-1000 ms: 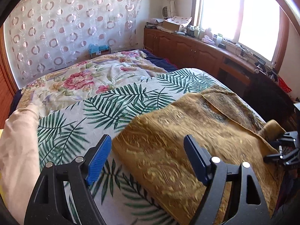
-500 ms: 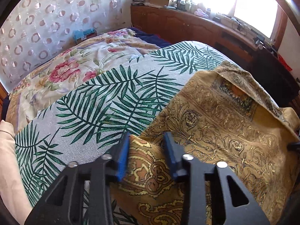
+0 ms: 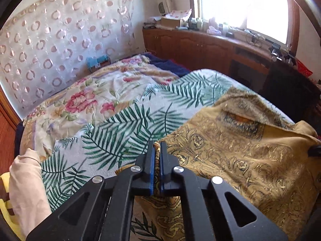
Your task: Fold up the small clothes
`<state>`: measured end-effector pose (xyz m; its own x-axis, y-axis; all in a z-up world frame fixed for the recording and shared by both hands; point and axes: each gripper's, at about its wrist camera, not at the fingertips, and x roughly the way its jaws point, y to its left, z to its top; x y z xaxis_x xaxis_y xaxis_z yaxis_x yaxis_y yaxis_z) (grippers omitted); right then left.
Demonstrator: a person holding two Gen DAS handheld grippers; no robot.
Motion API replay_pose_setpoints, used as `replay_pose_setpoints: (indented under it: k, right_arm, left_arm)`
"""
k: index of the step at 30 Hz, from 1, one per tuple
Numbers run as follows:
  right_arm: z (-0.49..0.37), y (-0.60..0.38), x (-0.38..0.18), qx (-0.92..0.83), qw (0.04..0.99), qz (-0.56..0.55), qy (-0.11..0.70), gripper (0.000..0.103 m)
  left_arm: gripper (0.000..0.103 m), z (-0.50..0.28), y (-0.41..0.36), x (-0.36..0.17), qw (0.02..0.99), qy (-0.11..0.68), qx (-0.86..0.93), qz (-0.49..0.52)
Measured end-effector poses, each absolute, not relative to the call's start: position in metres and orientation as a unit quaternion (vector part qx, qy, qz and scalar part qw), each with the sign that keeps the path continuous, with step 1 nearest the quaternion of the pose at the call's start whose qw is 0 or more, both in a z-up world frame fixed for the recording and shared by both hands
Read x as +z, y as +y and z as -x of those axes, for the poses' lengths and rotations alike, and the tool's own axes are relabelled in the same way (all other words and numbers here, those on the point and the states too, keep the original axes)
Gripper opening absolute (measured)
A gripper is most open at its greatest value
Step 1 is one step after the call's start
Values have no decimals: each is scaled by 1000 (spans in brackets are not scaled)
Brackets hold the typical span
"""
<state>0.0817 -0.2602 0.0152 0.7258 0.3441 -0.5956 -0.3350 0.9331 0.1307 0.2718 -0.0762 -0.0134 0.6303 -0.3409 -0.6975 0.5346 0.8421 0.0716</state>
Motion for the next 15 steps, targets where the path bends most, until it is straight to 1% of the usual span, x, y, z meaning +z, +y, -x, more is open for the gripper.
replay_pose_setpoints:
  k: [3, 5, 9, 15]
  right_arm:
    - [-80, -263, 18, 183, 932, -17, 312, 5]
    - [-83, -267, 18, 184, 931, -28, 313, 5]
    - [-86, -264, 14, 176, 933, -14, 314, 5]
    - [-76, -263, 32, 183, 947, -19, 263, 5]
  left_arm:
    - [5, -274, -79, -9, 892, 353, -243, -141]
    - [5, -280, -82, -18, 889, 363, -233, -153]
    - [5, -286, -80, -35, 882, 382, -227, -156]
    - [5, -281, -70, -26, 902, 351, -219, -124]
